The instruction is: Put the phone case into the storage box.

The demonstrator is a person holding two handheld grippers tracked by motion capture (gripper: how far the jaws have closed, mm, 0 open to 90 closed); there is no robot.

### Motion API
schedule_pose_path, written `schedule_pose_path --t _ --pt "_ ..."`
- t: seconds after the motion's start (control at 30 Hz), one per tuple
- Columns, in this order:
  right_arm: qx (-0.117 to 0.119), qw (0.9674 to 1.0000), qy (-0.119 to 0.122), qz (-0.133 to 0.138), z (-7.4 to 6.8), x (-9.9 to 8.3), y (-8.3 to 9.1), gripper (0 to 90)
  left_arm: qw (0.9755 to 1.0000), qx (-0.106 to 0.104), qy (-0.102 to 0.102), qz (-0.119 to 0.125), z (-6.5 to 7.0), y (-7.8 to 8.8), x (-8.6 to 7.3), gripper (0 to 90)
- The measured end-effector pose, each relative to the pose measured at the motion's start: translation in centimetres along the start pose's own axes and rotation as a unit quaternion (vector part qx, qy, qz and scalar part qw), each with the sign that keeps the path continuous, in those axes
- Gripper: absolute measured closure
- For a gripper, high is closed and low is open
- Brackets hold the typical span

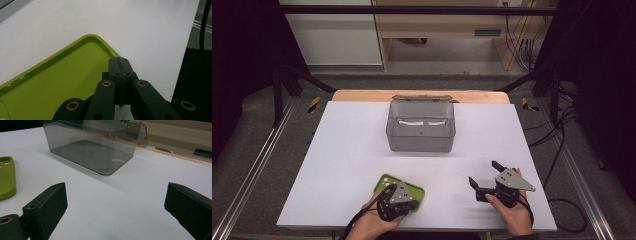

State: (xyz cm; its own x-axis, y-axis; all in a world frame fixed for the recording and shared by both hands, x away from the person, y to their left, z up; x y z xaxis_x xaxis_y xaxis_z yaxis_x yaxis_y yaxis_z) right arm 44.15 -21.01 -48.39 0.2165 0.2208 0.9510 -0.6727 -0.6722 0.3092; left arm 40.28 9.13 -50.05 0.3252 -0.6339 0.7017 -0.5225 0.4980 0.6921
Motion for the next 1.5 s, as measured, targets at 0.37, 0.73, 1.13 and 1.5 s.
schedule_pose_path --t 0.37,0.73,1.13,1.5 --pt "0.005 0.9999 -0.003 0.010 -0.2 0.2 0.2 5.2 0.9939 0.057 0.048 0.080 -2.6 2.2 -0.3 90.0" --pt "0.019 0.9995 -0.022 0.009 -0.7 0.4 0.1 5.5 0.9566 0.189 0.166 0.147 -8.7 6.9 -3.6 90.0" --pt "0.051 0.9978 -0.020 -0.037 -3.2 2.1 -1.9 6.0 0.9174 0.283 0.209 0.187 -12.1 11.7 -8.2 89.9" --pt "0.099 0.9884 0.025 -0.112 -7.1 4.5 -5.1 6.5 0.9019 0.304 0.198 0.235 -12.8 12.1 -8.0 68.8"
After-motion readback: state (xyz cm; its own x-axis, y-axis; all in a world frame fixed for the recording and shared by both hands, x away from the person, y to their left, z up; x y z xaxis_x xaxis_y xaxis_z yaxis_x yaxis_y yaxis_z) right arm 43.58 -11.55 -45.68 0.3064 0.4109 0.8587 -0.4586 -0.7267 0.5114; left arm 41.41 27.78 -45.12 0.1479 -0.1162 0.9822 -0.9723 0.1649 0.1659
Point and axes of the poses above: each handheld gripper's, and its own axes: y roughly backward along the jaws, x roughly out of its top, z roughly to its right, the point moved 4 cm from there along -y, roughly forward along the jaws, and after that the axes turned 14 degrees about x, right-handed, at the moved point
